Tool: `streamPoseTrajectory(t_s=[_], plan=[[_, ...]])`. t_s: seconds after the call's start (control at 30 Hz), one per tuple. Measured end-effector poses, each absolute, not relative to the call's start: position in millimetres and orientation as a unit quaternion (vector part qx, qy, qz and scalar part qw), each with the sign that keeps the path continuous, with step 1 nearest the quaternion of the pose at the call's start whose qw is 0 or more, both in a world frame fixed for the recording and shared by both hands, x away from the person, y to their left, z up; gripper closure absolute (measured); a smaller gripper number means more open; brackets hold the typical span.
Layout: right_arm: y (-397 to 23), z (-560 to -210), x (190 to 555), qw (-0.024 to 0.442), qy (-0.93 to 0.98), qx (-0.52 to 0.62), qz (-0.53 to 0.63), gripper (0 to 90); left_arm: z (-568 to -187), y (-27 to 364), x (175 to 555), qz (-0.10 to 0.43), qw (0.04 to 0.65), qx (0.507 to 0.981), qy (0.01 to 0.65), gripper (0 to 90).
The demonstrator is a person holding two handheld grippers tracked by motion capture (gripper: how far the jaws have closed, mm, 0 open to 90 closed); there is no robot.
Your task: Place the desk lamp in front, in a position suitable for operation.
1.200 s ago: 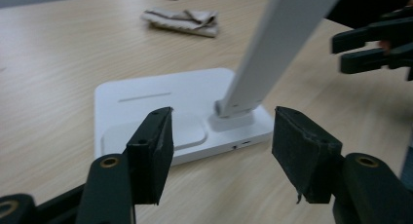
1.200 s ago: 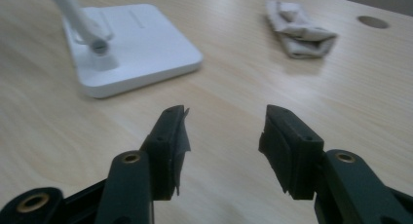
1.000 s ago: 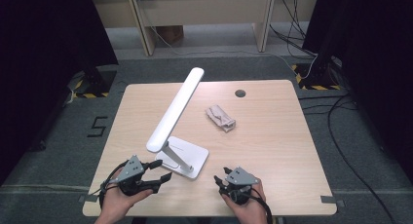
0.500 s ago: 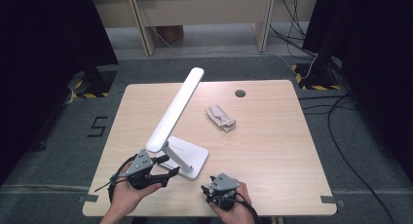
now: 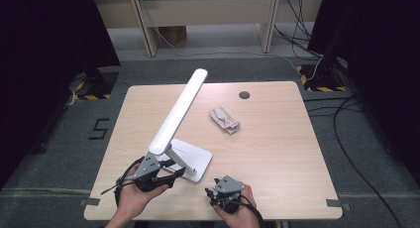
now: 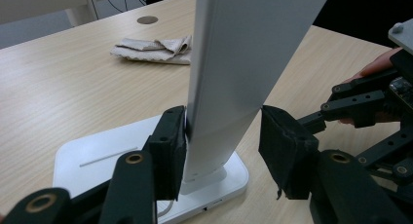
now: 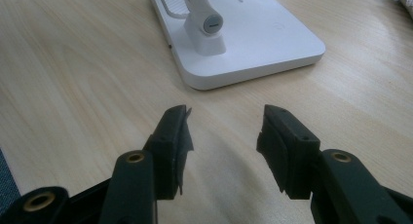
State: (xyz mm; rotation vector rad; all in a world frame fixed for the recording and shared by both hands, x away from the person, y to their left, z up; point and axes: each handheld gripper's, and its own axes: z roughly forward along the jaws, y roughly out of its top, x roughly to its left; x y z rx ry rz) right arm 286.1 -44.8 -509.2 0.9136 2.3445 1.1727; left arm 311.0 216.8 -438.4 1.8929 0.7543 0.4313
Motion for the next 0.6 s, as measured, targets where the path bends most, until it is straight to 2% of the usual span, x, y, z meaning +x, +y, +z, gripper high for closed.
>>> streamPoseTrajectory(t_s=[0.27, 0.6], plan=[[-42.6, -508.9, 288.0, 0.182, 0.832, 0.323, 0.413, 53.4, -436.0, 202.6, 312.3, 0.184, 0.501, 0.782, 0.321, 52.2], [-49.7, -501.4, 291.6, 0.218, 0.805, 0.357, 0.421, 49.3, -433.5, 161.4, 320.5, 0.178, 0.503, 0.783, 0.320, 56.7]])
